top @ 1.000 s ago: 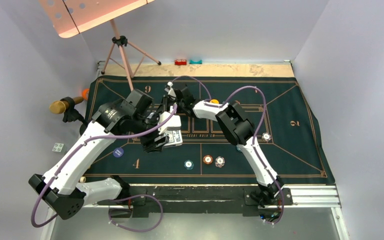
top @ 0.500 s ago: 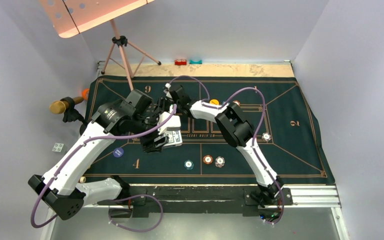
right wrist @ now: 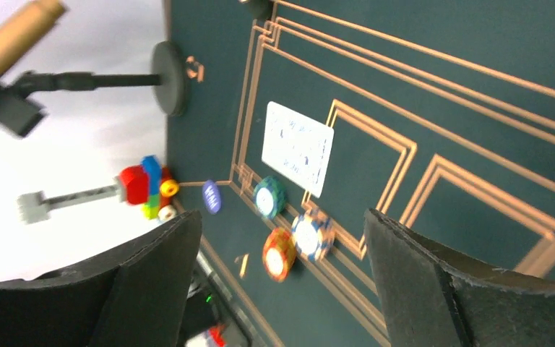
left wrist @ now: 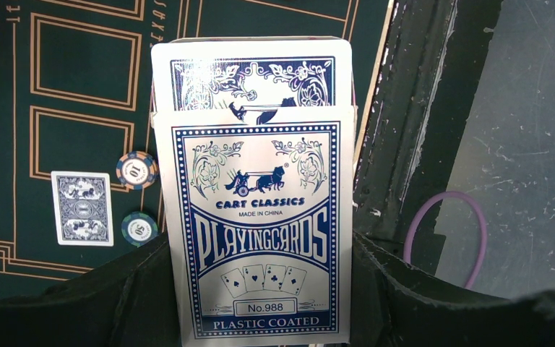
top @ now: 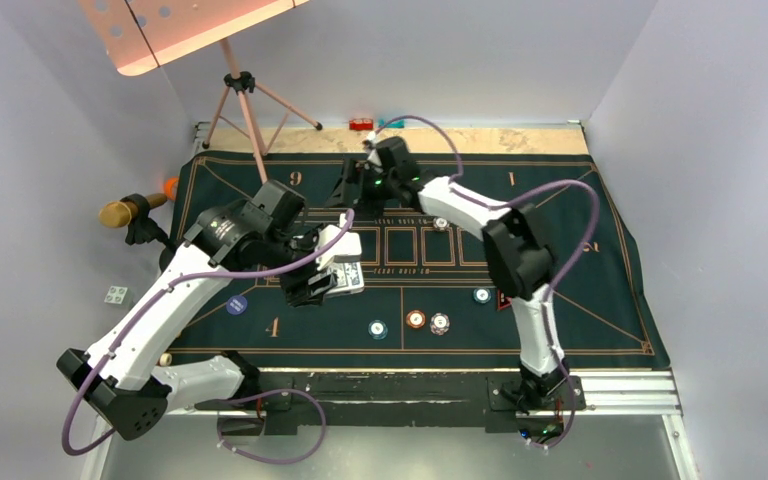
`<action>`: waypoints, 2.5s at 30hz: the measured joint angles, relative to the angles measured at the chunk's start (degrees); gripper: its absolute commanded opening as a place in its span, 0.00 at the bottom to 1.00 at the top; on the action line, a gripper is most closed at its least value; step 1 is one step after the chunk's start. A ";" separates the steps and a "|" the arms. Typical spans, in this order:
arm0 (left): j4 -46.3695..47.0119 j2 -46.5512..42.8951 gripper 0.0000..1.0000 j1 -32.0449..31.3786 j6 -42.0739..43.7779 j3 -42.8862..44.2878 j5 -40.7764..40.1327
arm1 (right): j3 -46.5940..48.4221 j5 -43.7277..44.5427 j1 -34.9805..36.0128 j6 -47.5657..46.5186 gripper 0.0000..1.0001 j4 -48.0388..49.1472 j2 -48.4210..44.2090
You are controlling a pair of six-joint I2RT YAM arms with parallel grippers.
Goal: Distribute texas hold em gaming equipment
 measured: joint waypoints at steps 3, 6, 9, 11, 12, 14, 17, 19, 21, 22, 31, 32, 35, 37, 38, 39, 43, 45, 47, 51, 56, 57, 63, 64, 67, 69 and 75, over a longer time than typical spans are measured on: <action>0.07 0.00 0.00 0.00 0.04 -0.83 -0.20 | -7.56 -2.73 -3.21 0.37 0.90 1.75 -9.62; 0.20 0.26 0.00 0.00 0.15 -1.27 -0.52 | -15.93 -6.12 -6.12 1.07 0.92 4.44 -20.22; 1.33 0.39 0.00 0.00 0.13 -1.68 -0.85 | -22.45 -9.75 -6.64 2.03 0.93 7.37 -28.44; 1.97 0.46 0.00 0.00 0.11 -1.86 -1.07 | -26.95 -12.59 -6.05 3.02 0.94 9.70 -32.94; 2.23 0.57 0.00 0.00 0.11 -1.88 -1.16 | -29.27 -13.99 -5.75 3.72 0.94 11.04 -34.86; 2.95 0.76 0.00 0.00 0.09 -1.88 -1.40 | -33.55 -16.57 -5.18 5.33 0.95 13.60 -37.81; 4.26 1.18 0.00 0.00 -0.04 -2.08 -1.66 | -38.62 -19.19 -4.66 7.08 0.96 15.82 -40.89; 4.94 1.64 0.00 0.00 -0.07 -2.08 -1.66 | -39.89 -20.11 -4.33 7.26 0.96 15.96 -41.92; 5.53 2.19 0.00 0.00 -0.07 -2.08 -1.66 | -40.28 -21.03 -3.87 7.26 0.97 16.22 -42.36; 5.70 2.54 0.00 0.00 -0.09 -2.08 -1.66 | -40.44 -21.33 -3.41 7.26 0.97 16.63 -42.53; 6.01 4.20 0.00 0.00 -0.11 -2.01 -1.66 | -40.48 -24.44 1.22 8.00 0.96 20.57 -41.81; 6.03 4.20 0.00 0.00 -0.11 -1.90 -1.68 | -40.48 -24.70 1.22 8.09 0.93 20.76 -41.40; 6.08 4.20 0.00 0.00 -0.13 -1.42 -1.66 | -40.48 -25.55 1.14 8.07 0.83 20.76 -39.91; 6.19 4.20 0.00 0.00 -0.17 -1.07 -1.68 | -40.48 -25.97 1.09 8.09 0.78 20.70 -38.77; 6.32 4.20 0.00 0.00 -0.22 -0.94 -1.66 | -40.48 -26.25 1.09 8.07 0.76 20.52 -38.25; 6.36 4.20 0.00 0.00 -0.26 -0.79 -1.66 | -40.48 -26.62 1.09 8.07 0.74 20.33 -37.83; 6.91 4.20 0.00 0.00 -0.55 -0.52 -1.64 | -40.65 -27.17 1.09 7.87 0.64 20.11 -37.20; 6.91 4.20 0.00 0.00 -0.70 -0.46 -1.64 | -40.70 -27.28 1.09 7.85 0.61 20.11 -37.22; 6.91 4.20 0.00 0.00 -0.72 -0.46 -1.64 | -40.81 -27.41 0.96 7.89 0.58 20.17 -37.29; 6.91 4.17 0.00 -0.04 -1.07 -0.46 -1.62 | -42.12 -27.58 0.46 8.35 0.56 20.96 -38.25; 6.93 4.15 0.00 -0.11 -1.20 -0.46 -1.49 | -44.30 -27.58 -0.68 9.03 0.54 21.92 -40.39; 6.93 4.15 0.00 -0.11 -1.20 -0.46 -1.49 | -44.61 -27.58 -0.76 9.27 0.53 22.10 -40.57; 6.88 4.15 0.00 -0.11 -1.60 -0.46 -1.49 | -45.40 -27.74 -0.94 10.14 0.48 23.39 -40.74; 6.88 4.15 0.00 -0.11 -1.60 -0.46 -1.46 | -45.42 -27.89 -0.96 10.29 0.48 23.45 -40.74; 6.86 4.15 0.00 -0.11 -1.60 -0.44 -1.46 | -45.99 -28.11 -1.20 10.47 0.47 24.26 -40.98; 6.84 4.15 0.00 -0.11 -1.60 -0.44 -1.44 | -46.58 -28.17 -1.53 10.64 0.46 24.26 -41.55; 6.75 4.15 0.00 -0.11 -1.60 0.20 -1.46 | -48.35 -28.37 -3.34 10.88 0.44 24.37 -43.87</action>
